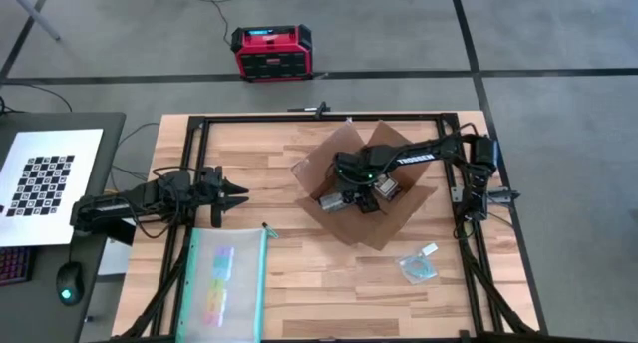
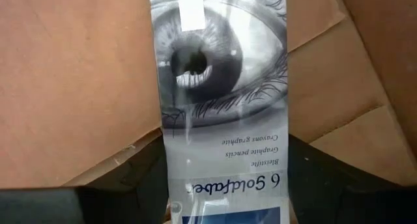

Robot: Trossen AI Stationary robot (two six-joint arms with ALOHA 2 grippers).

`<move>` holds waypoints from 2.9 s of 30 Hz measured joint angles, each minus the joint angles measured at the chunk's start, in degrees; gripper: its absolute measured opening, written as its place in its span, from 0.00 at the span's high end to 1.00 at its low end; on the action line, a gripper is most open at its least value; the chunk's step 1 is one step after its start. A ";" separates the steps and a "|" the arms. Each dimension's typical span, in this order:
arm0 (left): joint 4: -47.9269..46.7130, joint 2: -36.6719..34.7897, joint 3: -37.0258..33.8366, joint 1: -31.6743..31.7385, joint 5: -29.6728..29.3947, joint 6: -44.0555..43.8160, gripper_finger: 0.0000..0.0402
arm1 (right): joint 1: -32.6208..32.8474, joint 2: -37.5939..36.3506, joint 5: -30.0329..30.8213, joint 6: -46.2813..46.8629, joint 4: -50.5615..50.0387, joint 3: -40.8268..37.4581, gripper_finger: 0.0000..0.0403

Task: Unpack boxes
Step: Remove the white pencil box from the cardboard box

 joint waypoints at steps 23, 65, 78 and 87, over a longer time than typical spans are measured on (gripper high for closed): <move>0.00 -0.01 0.00 0.01 -0.02 0.00 0.73 | 1.75 -18.60 4.91 13.99 -30.93 16.13 0.44; 0.00 0.01 0.00 0.00 -0.01 0.00 0.73 | 55.40 -32.22 13.08 72.09 -7.92 -21.40 0.44; 0.00 -0.01 0.00 0.02 0.00 0.00 0.73 | 55.26 -23.22 12.39 70.00 2.92 -21.18 0.44; 0.00 0.01 0.00 0.00 0.00 0.00 0.73 | 50.55 -20.17 12.13 70.06 5.95 -21.16 0.44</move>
